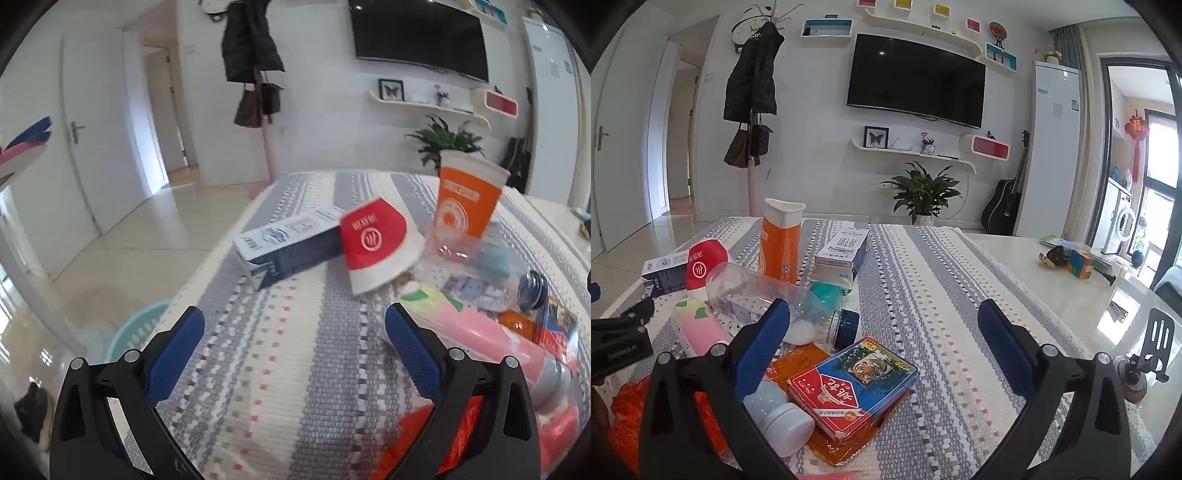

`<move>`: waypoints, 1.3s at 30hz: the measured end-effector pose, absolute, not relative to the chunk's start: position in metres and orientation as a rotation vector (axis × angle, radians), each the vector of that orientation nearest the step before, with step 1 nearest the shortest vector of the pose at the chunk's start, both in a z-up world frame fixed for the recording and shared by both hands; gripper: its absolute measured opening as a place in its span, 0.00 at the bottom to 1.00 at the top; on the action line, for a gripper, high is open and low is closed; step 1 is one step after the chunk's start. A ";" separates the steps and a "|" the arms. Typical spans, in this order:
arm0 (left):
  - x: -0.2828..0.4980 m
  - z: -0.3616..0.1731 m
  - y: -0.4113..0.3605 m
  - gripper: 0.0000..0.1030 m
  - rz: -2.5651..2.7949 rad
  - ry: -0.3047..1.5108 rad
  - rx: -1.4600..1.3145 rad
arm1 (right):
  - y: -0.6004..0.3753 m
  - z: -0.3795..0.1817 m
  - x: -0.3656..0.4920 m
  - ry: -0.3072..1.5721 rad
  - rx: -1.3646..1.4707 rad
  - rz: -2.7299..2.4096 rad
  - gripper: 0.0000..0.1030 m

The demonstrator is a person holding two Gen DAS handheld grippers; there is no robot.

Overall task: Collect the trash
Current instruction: 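Move both grippers toward the cluttered table items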

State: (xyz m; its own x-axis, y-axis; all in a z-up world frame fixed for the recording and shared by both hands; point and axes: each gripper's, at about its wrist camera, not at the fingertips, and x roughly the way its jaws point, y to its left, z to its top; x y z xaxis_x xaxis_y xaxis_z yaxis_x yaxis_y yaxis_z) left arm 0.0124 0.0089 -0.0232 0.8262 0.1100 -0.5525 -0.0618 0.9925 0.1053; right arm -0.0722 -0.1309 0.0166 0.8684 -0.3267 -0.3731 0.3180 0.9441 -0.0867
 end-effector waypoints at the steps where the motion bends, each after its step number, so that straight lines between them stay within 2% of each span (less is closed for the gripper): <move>1: 0.011 -0.023 0.009 0.92 0.097 0.584 0.084 | -0.130 0.016 -0.073 0.393 -0.024 -0.336 0.94; 8: 0.009 -0.022 -0.005 0.93 0.191 0.589 0.187 | -0.129 0.017 -0.068 0.402 -0.014 -0.341 0.94; 14: 0.004 -0.018 0.004 0.91 0.126 0.569 0.133 | -0.129 0.018 -0.069 0.396 -0.014 -0.341 0.94; 19: -0.005 -0.004 0.009 0.90 0.070 0.398 0.119 | -0.127 0.021 -0.066 0.401 -0.024 -0.333 0.94; 23: -0.009 -0.004 0.003 0.93 0.031 0.400 0.123 | -0.124 0.027 -0.062 0.396 -0.050 -0.317 0.94; 39: -0.008 0.001 0.012 0.93 0.093 0.416 0.087 | -0.126 0.016 -0.061 0.423 -0.034 -0.324 0.94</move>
State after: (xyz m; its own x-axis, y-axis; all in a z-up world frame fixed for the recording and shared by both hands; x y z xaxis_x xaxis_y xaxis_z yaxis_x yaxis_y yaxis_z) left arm -0.0083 0.0119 0.0010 0.9106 0.1079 -0.3990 -0.0723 0.9920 0.1033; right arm -0.0607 -0.1259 0.0162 0.8614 -0.3161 -0.3975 0.3019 0.9481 -0.0998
